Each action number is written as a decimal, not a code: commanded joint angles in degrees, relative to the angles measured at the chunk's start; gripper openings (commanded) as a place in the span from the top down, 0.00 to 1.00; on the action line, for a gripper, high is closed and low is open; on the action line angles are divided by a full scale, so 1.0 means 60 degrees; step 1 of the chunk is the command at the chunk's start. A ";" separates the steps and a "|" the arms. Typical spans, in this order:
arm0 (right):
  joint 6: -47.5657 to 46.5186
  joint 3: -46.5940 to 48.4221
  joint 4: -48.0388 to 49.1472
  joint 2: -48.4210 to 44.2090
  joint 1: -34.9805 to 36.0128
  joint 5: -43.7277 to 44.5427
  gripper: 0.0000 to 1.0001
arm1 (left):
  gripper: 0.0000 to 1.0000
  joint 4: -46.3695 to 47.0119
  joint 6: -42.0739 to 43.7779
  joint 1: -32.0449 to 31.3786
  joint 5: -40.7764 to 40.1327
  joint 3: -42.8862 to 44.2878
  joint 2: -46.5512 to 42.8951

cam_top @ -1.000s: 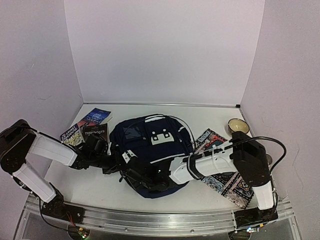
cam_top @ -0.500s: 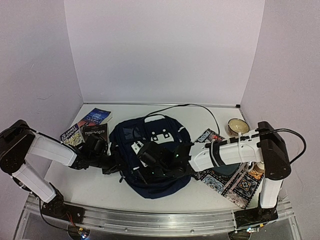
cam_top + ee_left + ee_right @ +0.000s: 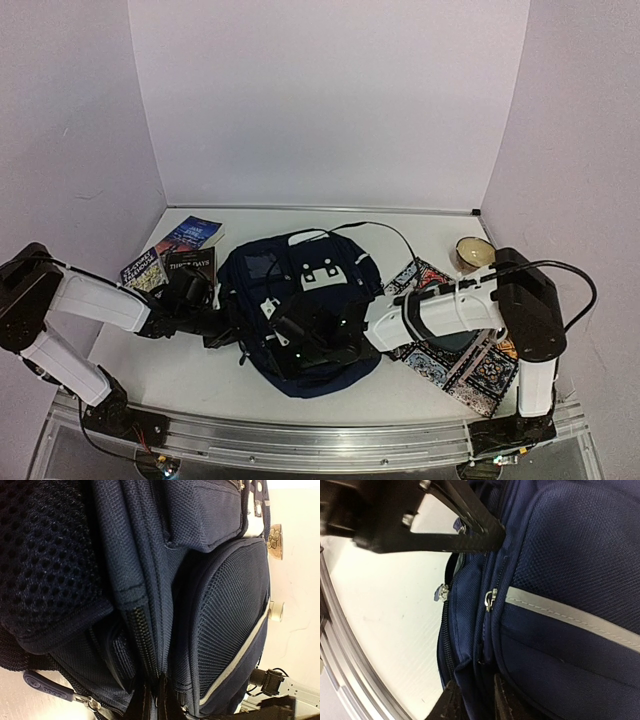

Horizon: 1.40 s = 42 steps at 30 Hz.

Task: Pack the student bag
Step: Pick up the student bag from the upper front pocket.

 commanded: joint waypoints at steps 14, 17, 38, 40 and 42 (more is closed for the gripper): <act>0.1146 0.0285 0.1194 0.0681 -0.0489 0.0335 0.74 | 1.00 0.0044 -0.0208 -0.0205 0.0384 0.0005 -0.0757; 0.1397 0.0295 0.1199 0.0688 -0.0518 0.0696 0.74 | 1.00 0.0039 -0.0242 -0.0280 0.0360 -0.0004 -0.0858; 0.2681 -0.0334 0.2201 0.0023 -0.0945 0.0694 0.72 | 1.00 0.0036 -0.0207 -0.0972 -0.0230 -0.0357 -0.1377; 0.2794 -0.0442 0.2338 -0.0111 -0.1015 0.0732 0.74 | 1.00 0.0032 -0.0207 -0.0974 -0.0280 -0.0426 -0.1456; 0.2853 -0.0447 0.2368 -0.0124 -0.1080 0.0757 0.77 | 1.00 0.0034 -0.0210 -0.0984 -0.0317 -0.0460 -0.1533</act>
